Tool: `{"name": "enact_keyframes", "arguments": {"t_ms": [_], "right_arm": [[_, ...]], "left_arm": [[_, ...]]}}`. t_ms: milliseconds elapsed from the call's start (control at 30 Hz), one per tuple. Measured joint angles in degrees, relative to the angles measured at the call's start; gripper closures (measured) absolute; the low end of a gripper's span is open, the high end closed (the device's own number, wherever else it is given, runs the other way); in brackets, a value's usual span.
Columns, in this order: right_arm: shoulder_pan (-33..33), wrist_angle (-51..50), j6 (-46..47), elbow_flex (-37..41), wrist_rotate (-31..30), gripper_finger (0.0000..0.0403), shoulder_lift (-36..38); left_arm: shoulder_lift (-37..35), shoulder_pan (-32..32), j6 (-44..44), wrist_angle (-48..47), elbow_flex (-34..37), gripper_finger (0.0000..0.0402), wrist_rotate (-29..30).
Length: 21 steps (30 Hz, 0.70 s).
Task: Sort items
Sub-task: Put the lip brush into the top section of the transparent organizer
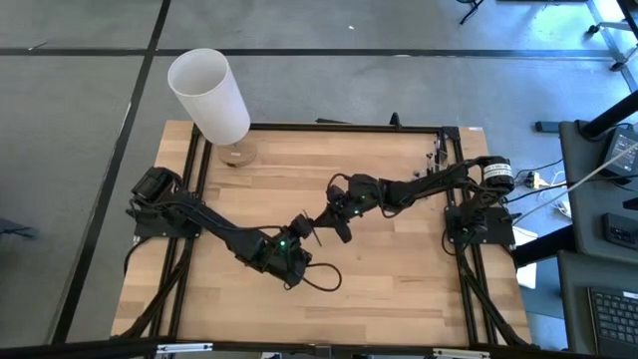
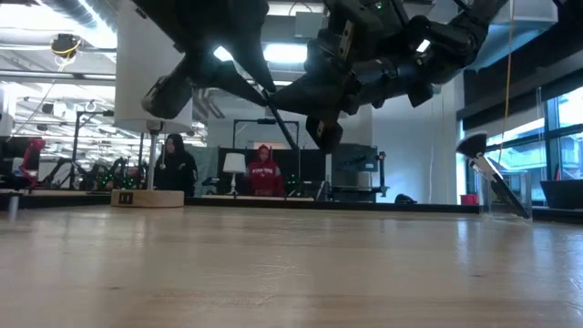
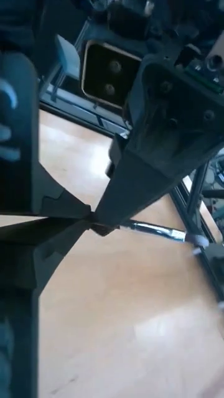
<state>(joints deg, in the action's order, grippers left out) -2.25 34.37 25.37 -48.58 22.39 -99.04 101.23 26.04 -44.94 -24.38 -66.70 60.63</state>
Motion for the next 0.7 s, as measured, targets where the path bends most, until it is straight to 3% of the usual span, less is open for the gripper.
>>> {"name": "enact_keyframes", "arguments": {"t_ms": [233, 367, 700], "right_arm": [[-0.89, -3.52, -1.81, 0.0, -7.21, 0.0397, 2.43], [-0.87, -3.59, -2.26, 0.0, -7.89, 0.0399, 3.23], [-3.01, -9.69, -0.98, 0.07, -7.87, 0.0399, 3.26]], "left_arm": [[0.0, 0.0, 19.32, -6.13, -0.07, 0.0263, -0.32], [0.0, -0.33, 28.43, -11.7, -0.07, 0.0236, -0.39], [0.0, 0.89, 45.9, -20.35, -0.08, 0.0221, -5.22]]}}
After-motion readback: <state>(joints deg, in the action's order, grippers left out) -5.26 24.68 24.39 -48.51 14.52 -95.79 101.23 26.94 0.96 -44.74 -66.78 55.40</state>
